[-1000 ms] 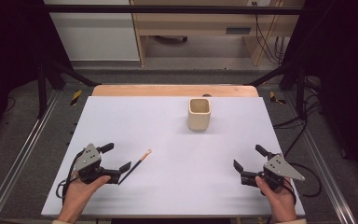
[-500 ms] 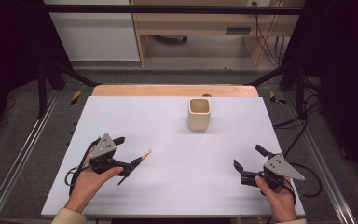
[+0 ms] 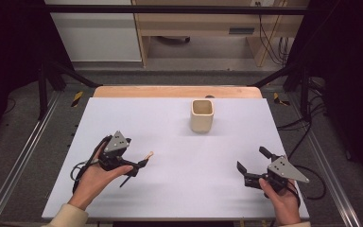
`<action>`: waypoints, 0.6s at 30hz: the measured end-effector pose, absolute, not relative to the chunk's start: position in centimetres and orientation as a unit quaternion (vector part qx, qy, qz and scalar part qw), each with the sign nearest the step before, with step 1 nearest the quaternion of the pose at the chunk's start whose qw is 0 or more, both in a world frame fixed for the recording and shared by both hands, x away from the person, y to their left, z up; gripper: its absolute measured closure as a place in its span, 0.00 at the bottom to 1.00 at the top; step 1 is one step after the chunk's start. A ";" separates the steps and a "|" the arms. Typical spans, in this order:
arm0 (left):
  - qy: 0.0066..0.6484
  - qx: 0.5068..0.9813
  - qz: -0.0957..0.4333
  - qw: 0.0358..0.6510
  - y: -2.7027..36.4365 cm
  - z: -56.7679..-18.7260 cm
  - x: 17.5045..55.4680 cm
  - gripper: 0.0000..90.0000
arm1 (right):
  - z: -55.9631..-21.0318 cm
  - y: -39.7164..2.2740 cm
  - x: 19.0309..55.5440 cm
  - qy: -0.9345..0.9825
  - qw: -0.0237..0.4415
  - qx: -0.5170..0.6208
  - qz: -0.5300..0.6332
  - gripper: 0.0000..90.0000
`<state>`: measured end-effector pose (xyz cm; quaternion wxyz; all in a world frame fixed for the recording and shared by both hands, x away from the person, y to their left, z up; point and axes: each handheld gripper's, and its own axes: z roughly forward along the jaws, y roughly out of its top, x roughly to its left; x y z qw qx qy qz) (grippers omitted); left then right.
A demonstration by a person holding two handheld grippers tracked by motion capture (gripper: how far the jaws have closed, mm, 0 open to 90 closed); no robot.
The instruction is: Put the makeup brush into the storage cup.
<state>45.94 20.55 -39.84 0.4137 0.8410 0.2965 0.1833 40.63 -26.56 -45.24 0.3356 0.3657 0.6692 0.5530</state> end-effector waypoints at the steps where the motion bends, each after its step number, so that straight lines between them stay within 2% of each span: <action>1: 0.296 0.843 0.183 0.410 20.4 -39.8 46.0 0.03 | -45.2 -26.5 40.6 0.670 0.335 0.367 0.552 0.03; 18: 0.297 0.879 0.162 0.337 18.5 -39.5 47.1 0.04 | -45.3 -26.6 40.7 0.668 0.336 0.367 0.553 0.03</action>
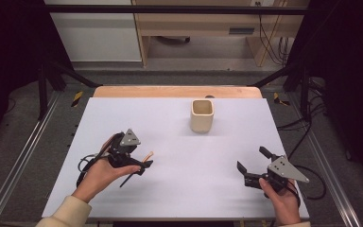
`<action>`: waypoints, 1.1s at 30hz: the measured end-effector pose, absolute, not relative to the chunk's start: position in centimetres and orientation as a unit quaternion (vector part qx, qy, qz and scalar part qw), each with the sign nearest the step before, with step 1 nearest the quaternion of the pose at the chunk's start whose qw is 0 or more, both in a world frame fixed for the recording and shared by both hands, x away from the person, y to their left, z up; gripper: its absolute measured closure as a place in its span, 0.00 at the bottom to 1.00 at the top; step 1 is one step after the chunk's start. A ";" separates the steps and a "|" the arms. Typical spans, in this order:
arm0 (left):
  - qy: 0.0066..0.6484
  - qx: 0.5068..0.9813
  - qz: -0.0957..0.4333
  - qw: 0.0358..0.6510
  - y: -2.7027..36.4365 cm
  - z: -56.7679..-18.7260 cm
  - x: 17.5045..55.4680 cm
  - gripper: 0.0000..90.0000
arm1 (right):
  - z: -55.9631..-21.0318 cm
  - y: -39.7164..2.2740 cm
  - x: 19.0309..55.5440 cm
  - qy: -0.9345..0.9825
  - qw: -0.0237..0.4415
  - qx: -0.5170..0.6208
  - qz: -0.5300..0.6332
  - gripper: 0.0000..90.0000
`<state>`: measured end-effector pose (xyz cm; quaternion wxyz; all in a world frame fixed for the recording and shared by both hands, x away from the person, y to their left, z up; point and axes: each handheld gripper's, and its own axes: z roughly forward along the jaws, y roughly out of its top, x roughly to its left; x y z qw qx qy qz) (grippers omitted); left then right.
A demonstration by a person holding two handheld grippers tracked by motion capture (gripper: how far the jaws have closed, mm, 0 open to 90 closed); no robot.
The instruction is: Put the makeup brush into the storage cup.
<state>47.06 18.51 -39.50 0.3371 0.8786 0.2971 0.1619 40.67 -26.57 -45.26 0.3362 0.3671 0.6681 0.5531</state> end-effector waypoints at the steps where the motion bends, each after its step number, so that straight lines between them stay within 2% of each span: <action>1: 0.297 0.883 0.158 0.328 18.4 -39.6 47.2 0.04 | -45.3 -26.6 40.7 0.668 0.336 0.367 0.553 0.03; 19: 0.318 0.900 0.140 0.262 17.8 -40.8 48.2 0.07 | -45.3 -26.6 40.7 0.668 0.335 0.369 0.553 0.03; 33: 0.332 0.903 0.128 0.240 18.2 -42.0 48.4 0.08 | -45.3 -26.6 40.7 0.669 0.334 0.368 0.552 0.03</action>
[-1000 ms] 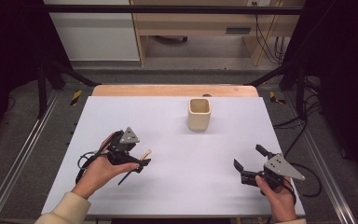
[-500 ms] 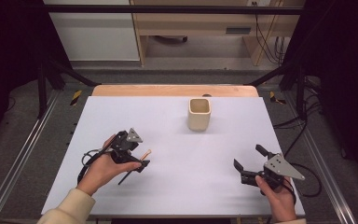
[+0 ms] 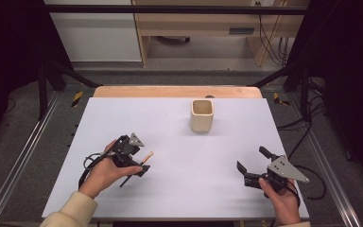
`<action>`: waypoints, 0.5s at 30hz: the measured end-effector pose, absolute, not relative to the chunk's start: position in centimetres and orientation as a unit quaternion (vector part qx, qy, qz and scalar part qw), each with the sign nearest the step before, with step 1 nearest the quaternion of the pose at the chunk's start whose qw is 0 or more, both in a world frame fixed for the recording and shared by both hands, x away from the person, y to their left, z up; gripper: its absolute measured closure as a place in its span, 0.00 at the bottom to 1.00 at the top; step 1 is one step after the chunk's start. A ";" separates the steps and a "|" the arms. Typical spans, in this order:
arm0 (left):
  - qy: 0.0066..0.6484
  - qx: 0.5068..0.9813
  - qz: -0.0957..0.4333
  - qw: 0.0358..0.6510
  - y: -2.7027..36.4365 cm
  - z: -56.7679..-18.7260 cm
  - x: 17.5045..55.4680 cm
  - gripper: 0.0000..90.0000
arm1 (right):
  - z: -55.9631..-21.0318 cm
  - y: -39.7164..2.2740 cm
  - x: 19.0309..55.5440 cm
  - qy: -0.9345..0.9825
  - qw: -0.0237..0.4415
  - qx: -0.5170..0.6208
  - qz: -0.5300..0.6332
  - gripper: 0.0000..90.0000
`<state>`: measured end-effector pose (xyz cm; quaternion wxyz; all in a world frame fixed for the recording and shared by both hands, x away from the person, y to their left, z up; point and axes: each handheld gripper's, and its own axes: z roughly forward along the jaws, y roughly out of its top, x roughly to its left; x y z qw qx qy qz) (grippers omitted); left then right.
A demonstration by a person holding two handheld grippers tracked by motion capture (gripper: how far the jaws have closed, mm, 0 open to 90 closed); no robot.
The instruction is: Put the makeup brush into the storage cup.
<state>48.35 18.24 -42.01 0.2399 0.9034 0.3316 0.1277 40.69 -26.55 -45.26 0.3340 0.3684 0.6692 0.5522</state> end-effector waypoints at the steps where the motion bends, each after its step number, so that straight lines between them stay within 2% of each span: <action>1: 0.332 0.903 0.128 0.240 18.2 -42.0 48.4 0.08 | -45.3 -26.6 40.7 0.669 0.334 0.368 0.552 0.03; 6: 0.339 0.905 0.121 0.227 18.5 -42.6 48.5 0.12 | -45.3 -26.5 40.7 0.669 0.334 0.369 0.552 0.03; 15: 0.350 0.906 0.111 0.208 18.6 -43.3 48.8 0.30 | -45.3 -26.5 40.7 0.670 0.334 0.368 0.552 0.03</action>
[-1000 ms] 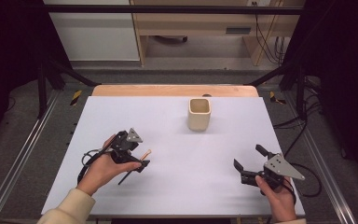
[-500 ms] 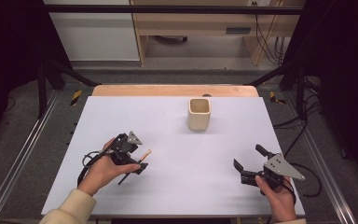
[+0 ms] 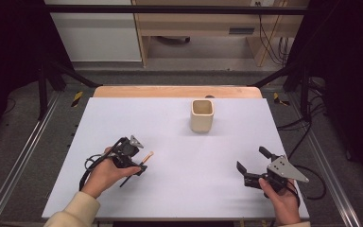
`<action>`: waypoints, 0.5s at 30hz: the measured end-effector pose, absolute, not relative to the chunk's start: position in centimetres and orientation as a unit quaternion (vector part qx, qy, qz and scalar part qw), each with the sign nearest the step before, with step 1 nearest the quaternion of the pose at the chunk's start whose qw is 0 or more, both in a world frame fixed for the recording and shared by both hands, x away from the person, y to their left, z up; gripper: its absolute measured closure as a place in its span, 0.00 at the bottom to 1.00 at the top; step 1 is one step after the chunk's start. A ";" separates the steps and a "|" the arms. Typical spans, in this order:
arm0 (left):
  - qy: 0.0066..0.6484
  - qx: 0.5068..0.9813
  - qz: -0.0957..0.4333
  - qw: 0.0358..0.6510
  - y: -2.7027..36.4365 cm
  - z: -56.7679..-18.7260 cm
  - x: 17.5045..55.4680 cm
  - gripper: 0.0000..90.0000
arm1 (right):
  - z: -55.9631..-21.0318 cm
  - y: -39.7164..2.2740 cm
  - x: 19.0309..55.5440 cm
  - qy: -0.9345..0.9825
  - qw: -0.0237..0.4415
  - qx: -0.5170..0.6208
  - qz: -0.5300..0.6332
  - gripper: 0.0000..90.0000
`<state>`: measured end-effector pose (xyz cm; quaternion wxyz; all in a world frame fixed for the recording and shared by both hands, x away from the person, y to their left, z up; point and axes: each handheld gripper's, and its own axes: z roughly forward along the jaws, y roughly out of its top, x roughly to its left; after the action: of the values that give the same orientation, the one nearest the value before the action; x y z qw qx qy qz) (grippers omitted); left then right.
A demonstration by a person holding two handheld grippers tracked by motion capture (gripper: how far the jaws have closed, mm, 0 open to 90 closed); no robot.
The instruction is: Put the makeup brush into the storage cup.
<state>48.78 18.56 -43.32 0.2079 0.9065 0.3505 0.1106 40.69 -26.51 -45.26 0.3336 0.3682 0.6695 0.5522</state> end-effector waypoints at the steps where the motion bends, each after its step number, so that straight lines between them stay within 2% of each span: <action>1: 0.352 0.907 0.108 0.206 18.6 -43.4 48.8 0.33 | -45.3 -26.5 40.7 0.670 0.333 0.369 0.552 0.03; 7: 0.352 0.911 0.095 0.194 18.6 -43.7 48.8 0.48 | -45.3 -26.5 40.7 0.670 0.333 0.368 0.552 0.03; 15: 0.355 0.913 0.084 0.184 18.6 -43.8 48.7 0.61 | -45.3 -26.5 40.7 0.669 0.333 0.368 0.553 0.03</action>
<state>48.73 18.64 -43.85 0.1841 0.9128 0.3549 0.0835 40.68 -26.49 -45.25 0.3327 0.3684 0.6694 0.5527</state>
